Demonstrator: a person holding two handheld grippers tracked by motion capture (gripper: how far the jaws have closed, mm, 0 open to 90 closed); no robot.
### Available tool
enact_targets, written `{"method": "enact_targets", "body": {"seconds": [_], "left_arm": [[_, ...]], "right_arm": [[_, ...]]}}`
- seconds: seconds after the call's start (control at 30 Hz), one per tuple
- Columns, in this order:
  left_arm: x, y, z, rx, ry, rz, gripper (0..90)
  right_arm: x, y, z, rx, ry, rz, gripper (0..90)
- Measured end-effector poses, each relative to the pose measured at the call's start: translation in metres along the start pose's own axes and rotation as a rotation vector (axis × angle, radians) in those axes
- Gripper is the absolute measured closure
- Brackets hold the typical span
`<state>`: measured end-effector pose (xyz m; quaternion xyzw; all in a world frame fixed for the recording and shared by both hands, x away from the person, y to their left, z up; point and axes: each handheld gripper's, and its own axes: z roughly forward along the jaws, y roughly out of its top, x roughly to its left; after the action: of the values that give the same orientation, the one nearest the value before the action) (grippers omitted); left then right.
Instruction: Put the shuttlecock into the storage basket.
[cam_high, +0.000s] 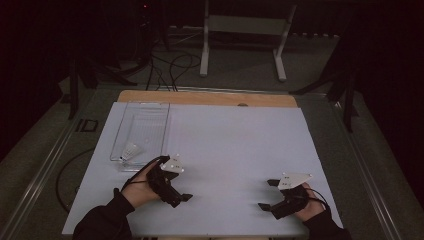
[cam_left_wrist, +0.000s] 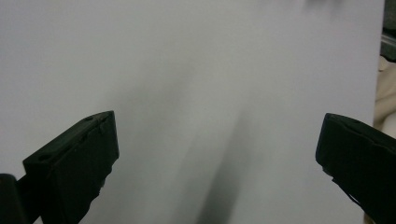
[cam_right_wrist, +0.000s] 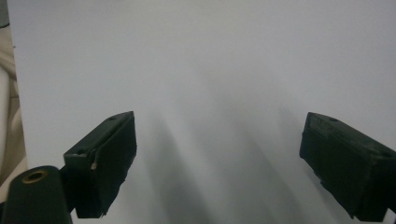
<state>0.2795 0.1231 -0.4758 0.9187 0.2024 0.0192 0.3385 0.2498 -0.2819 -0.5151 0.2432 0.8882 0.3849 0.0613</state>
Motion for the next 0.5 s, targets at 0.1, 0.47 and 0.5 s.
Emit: {"method": "enact_targets", "body": {"seconds": [0.1, 0.47, 0.5], "left_arm": [[-0.001, -0.005, 0.000, -0.007, -0.001, -0.008, 0.1], [-0.006, -0.025, 0.000, -0.013, 0.005, -0.007, 0.1], [-0.006, -0.027, 0.000, -0.015, 0.007, -0.008, 0.1]], "right_arm": [[0.000, -0.001, 0.000, 0.000, -0.001, 0.002, 11.0], [0.000, -0.001, 0.000, 0.005, -0.001, -0.001, 11.0], [0.000, -0.001, 0.000, 0.006, -0.002, -0.001, 11.0]]}}
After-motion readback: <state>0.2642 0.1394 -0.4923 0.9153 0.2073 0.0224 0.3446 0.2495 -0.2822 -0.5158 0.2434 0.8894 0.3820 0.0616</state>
